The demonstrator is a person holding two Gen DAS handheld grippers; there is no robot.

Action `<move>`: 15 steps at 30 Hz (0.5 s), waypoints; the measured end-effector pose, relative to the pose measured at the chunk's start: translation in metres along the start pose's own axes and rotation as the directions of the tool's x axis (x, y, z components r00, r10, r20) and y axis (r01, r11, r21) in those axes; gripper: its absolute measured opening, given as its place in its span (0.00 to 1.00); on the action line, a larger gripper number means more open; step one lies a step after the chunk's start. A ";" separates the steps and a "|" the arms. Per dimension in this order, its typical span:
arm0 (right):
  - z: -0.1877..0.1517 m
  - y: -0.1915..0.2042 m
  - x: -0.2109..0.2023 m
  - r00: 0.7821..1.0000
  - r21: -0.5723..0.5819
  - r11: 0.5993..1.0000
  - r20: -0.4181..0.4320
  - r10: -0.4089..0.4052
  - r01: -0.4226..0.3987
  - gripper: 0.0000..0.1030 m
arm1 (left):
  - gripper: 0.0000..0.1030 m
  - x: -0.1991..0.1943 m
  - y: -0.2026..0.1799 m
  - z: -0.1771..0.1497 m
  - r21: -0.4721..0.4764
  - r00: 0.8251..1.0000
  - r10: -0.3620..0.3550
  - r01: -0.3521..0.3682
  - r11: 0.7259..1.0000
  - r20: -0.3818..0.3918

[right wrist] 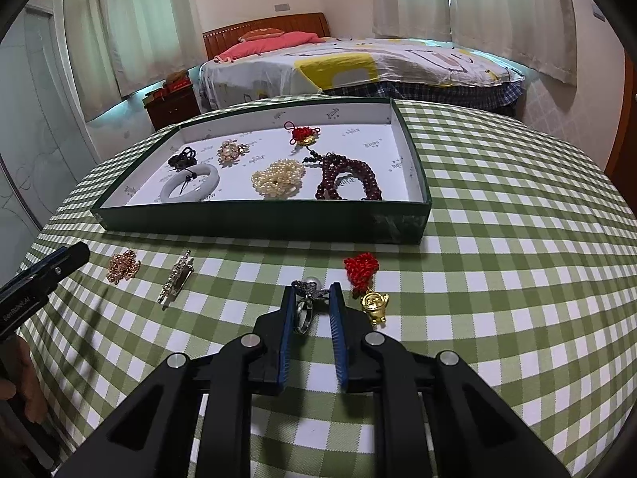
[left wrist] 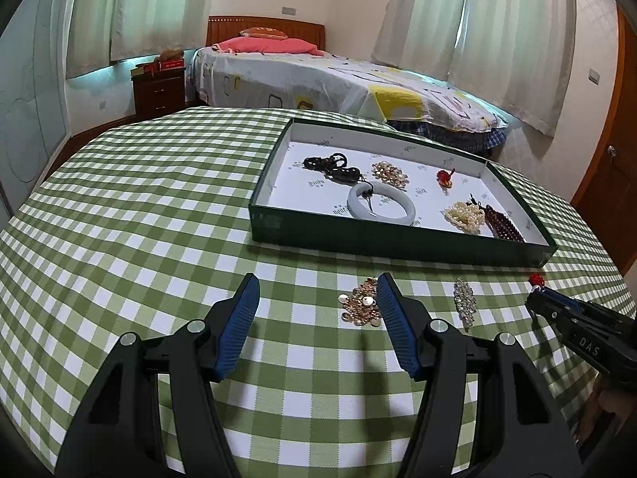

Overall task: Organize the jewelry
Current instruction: 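Grasp the silver ring with the right tool while the left tool grasps the gold cluster brooch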

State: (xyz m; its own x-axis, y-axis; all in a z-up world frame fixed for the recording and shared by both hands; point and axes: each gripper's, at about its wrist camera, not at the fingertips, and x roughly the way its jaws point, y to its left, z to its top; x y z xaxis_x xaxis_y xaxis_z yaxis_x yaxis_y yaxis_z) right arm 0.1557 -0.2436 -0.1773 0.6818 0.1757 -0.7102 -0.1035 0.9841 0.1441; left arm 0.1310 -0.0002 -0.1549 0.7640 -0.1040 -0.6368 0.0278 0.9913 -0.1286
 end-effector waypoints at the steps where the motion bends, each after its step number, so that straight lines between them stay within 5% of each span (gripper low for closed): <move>1: 0.000 0.000 0.000 1.000 -0.001 1.000 0.001 0.002 -0.002 0.17 | 0.58 0.001 -0.001 0.000 0.003 1.000 -0.004 0.004 1.000 -0.004; 15: 0.001 -0.002 0.000 0.999 0.018 0.999 0.005 0.040 -0.040 0.17 | 0.57 0.034 -0.021 0.007 0.052 0.991 -0.014 0.021 0.998 -0.134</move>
State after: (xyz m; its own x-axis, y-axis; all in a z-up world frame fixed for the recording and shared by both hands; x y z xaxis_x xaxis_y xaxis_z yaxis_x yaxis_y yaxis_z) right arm 0.1564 -0.2456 -0.1772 0.6804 0.2152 -0.7005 -0.1178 0.9756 0.1853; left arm 0.1606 -0.0243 -0.1687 0.6702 -0.1276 -0.7312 0.0774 0.9918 -0.1021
